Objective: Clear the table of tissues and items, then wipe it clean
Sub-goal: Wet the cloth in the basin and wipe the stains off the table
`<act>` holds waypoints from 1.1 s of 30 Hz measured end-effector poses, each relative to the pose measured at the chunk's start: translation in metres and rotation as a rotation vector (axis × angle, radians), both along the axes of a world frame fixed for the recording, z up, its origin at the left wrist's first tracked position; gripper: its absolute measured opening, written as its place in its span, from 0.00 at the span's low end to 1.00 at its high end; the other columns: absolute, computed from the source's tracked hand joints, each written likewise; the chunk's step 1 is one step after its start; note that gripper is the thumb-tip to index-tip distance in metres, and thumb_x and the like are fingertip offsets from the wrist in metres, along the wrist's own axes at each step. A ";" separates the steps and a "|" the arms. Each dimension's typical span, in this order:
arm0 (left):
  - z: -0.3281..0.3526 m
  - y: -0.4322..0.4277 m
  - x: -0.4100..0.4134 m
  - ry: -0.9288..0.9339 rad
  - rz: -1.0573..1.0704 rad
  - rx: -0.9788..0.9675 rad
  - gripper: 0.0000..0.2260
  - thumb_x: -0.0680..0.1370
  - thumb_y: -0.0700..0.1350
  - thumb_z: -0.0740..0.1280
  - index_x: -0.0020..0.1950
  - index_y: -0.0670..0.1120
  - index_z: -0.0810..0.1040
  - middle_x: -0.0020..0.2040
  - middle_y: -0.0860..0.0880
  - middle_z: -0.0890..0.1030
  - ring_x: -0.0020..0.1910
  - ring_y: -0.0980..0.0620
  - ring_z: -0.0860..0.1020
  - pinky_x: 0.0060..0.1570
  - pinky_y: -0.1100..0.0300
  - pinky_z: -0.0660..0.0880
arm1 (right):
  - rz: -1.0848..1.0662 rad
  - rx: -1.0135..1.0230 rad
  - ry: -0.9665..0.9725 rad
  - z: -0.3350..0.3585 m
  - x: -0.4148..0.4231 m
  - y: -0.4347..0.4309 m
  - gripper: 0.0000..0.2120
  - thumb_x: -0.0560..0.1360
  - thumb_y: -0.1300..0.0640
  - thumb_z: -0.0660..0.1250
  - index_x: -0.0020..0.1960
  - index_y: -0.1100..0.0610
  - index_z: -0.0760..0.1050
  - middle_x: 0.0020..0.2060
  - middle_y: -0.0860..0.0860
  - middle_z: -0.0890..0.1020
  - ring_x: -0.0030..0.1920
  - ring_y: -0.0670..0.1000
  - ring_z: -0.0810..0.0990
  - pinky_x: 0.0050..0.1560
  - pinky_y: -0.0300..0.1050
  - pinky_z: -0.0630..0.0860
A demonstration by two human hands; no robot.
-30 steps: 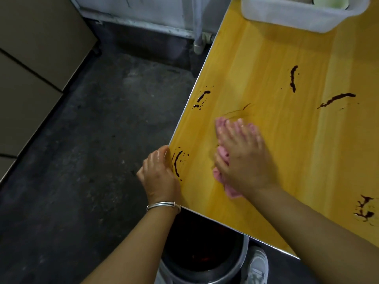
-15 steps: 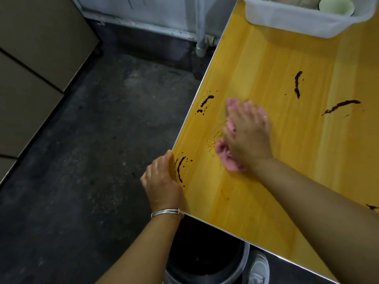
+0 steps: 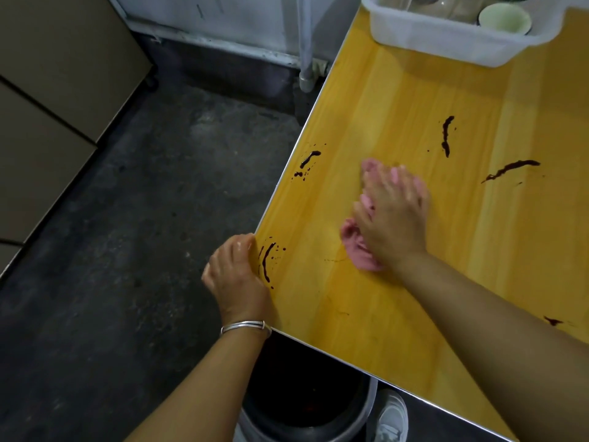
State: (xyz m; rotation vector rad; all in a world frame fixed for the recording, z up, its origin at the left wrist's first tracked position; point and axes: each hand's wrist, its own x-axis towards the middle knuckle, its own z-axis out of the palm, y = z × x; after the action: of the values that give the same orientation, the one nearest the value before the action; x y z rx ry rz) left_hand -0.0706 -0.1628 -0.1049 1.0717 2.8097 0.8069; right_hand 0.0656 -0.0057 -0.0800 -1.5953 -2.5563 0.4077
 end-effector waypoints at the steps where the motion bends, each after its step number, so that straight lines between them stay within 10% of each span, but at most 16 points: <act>1: 0.000 -0.001 0.002 0.037 -0.015 0.001 0.22 0.69 0.40 0.49 0.56 0.45 0.76 0.55 0.44 0.78 0.57 0.45 0.72 0.62 0.45 0.61 | 0.091 0.006 -0.006 -0.001 -0.006 -0.007 0.29 0.75 0.45 0.44 0.73 0.52 0.61 0.74 0.53 0.62 0.76 0.57 0.54 0.74 0.55 0.46; 7: 0.012 0.022 0.049 0.187 -0.333 0.084 0.20 0.70 0.38 0.54 0.60 0.48 0.70 0.57 0.46 0.78 0.61 0.51 0.67 0.63 0.51 0.57 | 0.601 0.054 -0.008 -0.003 0.053 -0.049 0.25 0.75 0.47 0.56 0.70 0.51 0.68 0.70 0.50 0.70 0.72 0.57 0.63 0.70 0.58 0.57; 14: -0.001 0.047 0.086 0.137 -0.439 -0.005 0.28 0.67 0.29 0.60 0.66 0.44 0.66 0.65 0.46 0.74 0.67 0.50 0.63 0.69 0.53 0.54 | 0.036 0.036 -0.017 -0.002 0.048 0.028 0.26 0.77 0.47 0.49 0.73 0.53 0.61 0.73 0.53 0.65 0.75 0.57 0.57 0.73 0.56 0.49; 22: -0.002 0.047 0.089 0.132 -0.454 -0.170 0.22 0.75 0.41 0.54 0.70 0.45 0.63 0.69 0.47 0.70 0.71 0.52 0.60 0.72 0.54 0.47 | 0.586 0.031 -0.027 -0.001 0.090 -0.014 0.26 0.76 0.48 0.55 0.73 0.51 0.62 0.72 0.50 0.66 0.74 0.54 0.58 0.72 0.57 0.55; 29: 0.001 0.052 0.092 0.154 -0.463 -0.220 0.22 0.74 0.41 0.54 0.68 0.44 0.63 0.68 0.46 0.70 0.70 0.49 0.61 0.71 0.52 0.50 | 0.074 0.008 -0.038 0.002 0.029 0.061 0.24 0.81 0.49 0.50 0.76 0.50 0.52 0.75 0.51 0.57 0.76 0.54 0.50 0.74 0.52 0.42; 33: 0.000 0.051 0.091 0.134 -0.471 -0.220 0.22 0.74 0.41 0.54 0.69 0.44 0.64 0.68 0.46 0.70 0.70 0.49 0.61 0.70 0.51 0.51 | 0.338 0.036 -0.049 -0.001 -0.009 0.048 0.25 0.78 0.48 0.50 0.74 0.51 0.57 0.74 0.51 0.61 0.76 0.55 0.54 0.74 0.55 0.48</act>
State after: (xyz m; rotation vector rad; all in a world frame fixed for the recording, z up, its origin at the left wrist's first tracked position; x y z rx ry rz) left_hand 0.0202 -0.1116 -0.1048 1.6958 2.4914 0.3820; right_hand 0.0566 0.0426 -0.0805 -1.1730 -2.8581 0.3504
